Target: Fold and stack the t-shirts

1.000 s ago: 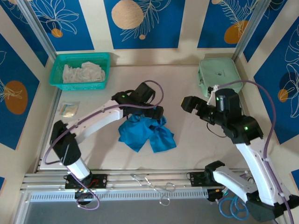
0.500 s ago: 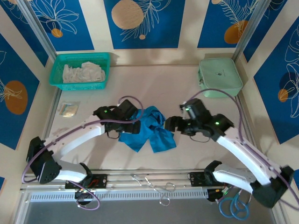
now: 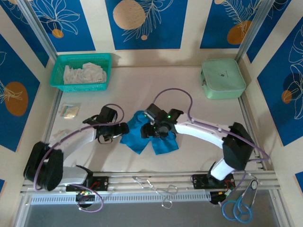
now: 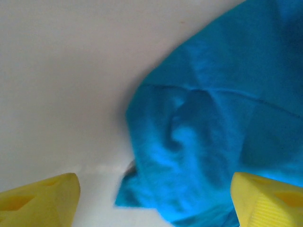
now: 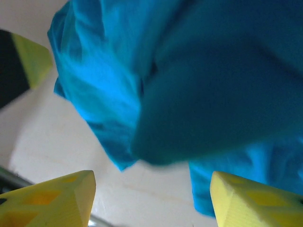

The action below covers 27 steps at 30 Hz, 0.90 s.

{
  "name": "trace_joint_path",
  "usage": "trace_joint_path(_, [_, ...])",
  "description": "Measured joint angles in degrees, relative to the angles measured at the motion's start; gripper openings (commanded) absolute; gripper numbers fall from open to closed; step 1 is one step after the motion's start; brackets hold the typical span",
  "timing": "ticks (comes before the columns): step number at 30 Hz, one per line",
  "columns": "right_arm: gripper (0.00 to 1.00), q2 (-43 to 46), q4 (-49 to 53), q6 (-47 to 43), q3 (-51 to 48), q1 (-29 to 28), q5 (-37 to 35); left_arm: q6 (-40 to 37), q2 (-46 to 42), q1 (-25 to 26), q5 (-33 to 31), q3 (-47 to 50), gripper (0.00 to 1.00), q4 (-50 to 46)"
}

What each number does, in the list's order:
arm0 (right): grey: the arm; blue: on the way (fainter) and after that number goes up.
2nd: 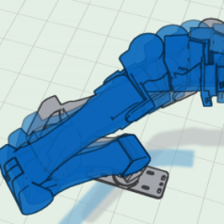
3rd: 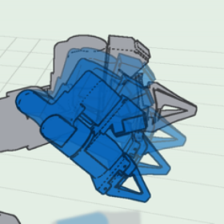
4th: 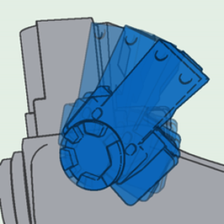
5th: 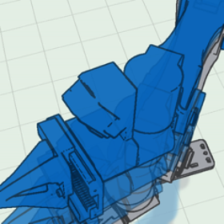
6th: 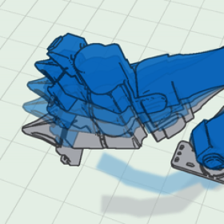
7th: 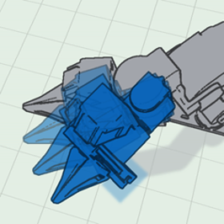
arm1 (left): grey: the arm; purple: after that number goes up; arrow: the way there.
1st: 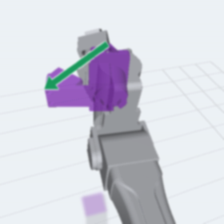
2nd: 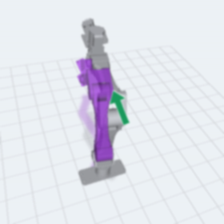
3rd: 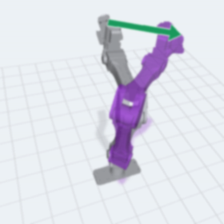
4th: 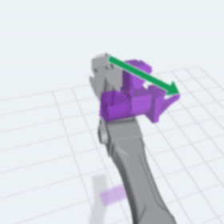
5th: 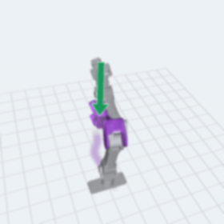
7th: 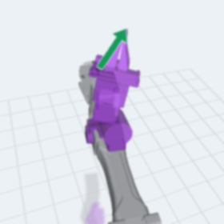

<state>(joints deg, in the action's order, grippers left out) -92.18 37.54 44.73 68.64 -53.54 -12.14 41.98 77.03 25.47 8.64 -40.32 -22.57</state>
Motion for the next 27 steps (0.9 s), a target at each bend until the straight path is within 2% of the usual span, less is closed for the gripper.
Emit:
trace_joint_path(4, [0.62,-5.33,-1.81,-1.73,2.75,-0.04,-3.02,0.66,4.24,-0.31,2.36,0.52,0.76,7.93])
trace_joint_path(6, [0.55,-7.13,-2.45,-2.49,3.61,-0.09,-4.28,1.11,5.38,-0.44,2.82,1.07,0.73,10.95])
trace_joint_path(7, [0.47,-7.91,-2.54,-2.75,4.07,-0.09,-4.83,1.25,6.1,-0.5,2.99,1.31,0.68,12.48])
trace_joint_path(8, [0.36,-8.61,-2.64,-3.04,4.48,-0.09,-5.29,1.42,6.93,-0.59,3.21,1.49,0.58,13.92])
trace_joint_path(11, [0.16,-10.14,-2.84,-4.0,5.97,-0.09,-5.95,2.45,9.57,-0.96,4.28,2.34,0.21,18.71])
trace_joint_path(12, [0.04,-10.47,-2.84,-4.22,6.51,-0.09,-5.97,2.64,10.36,-1.11,4.94,2.91,0.1,20.7])
trace_joint_path(13, [0.0,-10.67,-2.78,-4.68,7.08,-0.09,-5.99,3.02,10.88,-1.22,5.4,3.45,0.0,22.32])
trace_joint_path(16, [0.0,-10.71,-2.78,-5.18,8.74,-0.11,-6.14,3.76,10.56,-1.46,6.91,5.38,0.0,26.56])
trace_joint_path(19, [0.0,-10.67,-2.34,-5.79,10.08,-0.11,-6.1,3.69,5.99,-1.46,7.32,6.21,0.0,25.27])
trace_joint_path(23, [0.0,-9.16,-0.33,-6.91,12.9,-0.13,-5.66,-0.13,-8.83,-1.46,4.79,3.54,0.0,15.43])
trace_joint_path(27, [0.0,-6.58,2.69,-8.33,18.51,0.63,-3.78,-5.27,-22.4,-1.46,0.26,-7.06,0.0,2.84])
